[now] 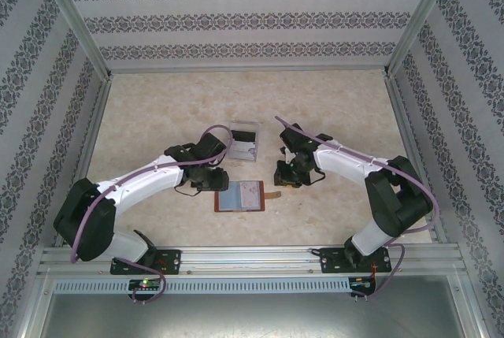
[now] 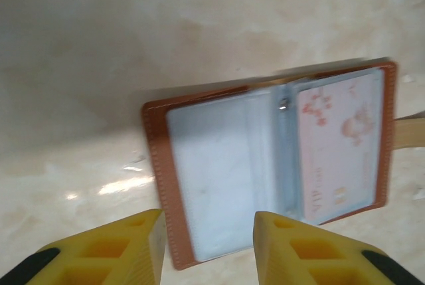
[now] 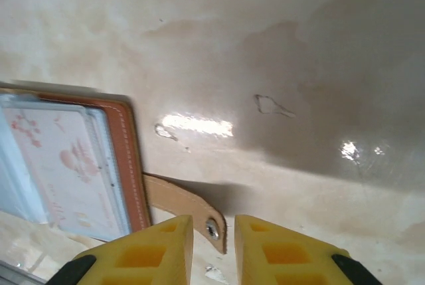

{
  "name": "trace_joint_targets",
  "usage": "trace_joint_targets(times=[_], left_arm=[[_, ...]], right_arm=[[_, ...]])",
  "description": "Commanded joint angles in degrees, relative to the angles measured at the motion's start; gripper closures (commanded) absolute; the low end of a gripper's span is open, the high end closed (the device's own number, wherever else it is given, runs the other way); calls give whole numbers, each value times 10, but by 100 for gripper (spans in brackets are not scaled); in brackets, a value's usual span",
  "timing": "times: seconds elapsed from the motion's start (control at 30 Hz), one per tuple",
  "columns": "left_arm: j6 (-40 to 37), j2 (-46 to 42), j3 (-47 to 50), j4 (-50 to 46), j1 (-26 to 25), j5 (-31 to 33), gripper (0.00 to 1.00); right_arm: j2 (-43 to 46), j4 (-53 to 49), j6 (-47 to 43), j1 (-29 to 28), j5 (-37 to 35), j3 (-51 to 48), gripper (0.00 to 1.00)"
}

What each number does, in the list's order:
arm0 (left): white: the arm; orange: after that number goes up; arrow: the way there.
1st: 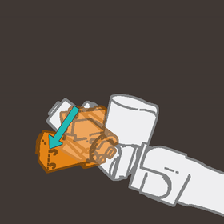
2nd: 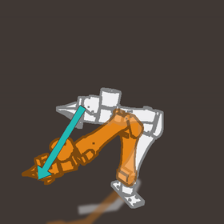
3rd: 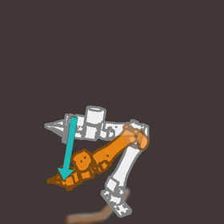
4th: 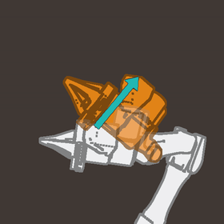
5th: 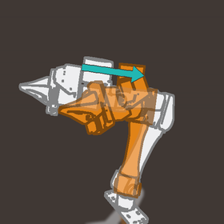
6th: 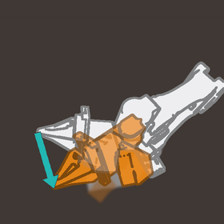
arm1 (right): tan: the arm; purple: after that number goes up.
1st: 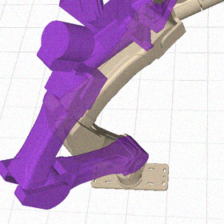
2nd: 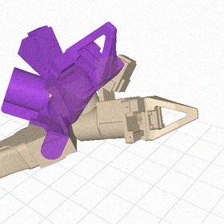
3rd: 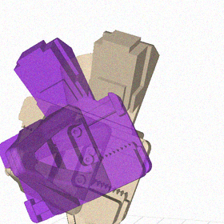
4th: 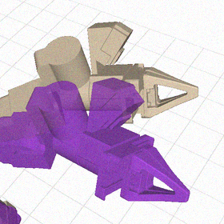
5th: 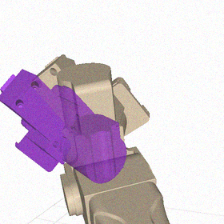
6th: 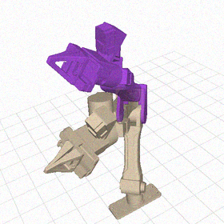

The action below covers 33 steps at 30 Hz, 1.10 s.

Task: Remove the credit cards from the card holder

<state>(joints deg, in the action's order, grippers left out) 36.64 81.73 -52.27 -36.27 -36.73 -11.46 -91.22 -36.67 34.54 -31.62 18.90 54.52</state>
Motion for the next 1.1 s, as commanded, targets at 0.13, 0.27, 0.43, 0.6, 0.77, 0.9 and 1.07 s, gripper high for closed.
trace_joint_targets(times=[0.13,0.27,0.43,0.6,0.77,0.9,1.07], left_arm=[[29,18,1,84,4,-86,63],[49,38,7,115,4,-113,69],[83,60,39,180,4,-159,75],[93,77,52,200,4,-173,80],[98,87,57,217,4,-182,83],[102,91,57,222,4,-186,84],[115,97,65,251,4,-204,86]], right_arm=[[-9,10,34,-37,31,30,76],[-31,41,53,-53,54,34,75],[-57,70,75,-68,76,37,76],[-73,107,94,-74,96,27,80],[-92,114,95,-75,96,27,81],[-105,116,91,-75,94,25,81],[-117,113,86,-76,89,22,81]])
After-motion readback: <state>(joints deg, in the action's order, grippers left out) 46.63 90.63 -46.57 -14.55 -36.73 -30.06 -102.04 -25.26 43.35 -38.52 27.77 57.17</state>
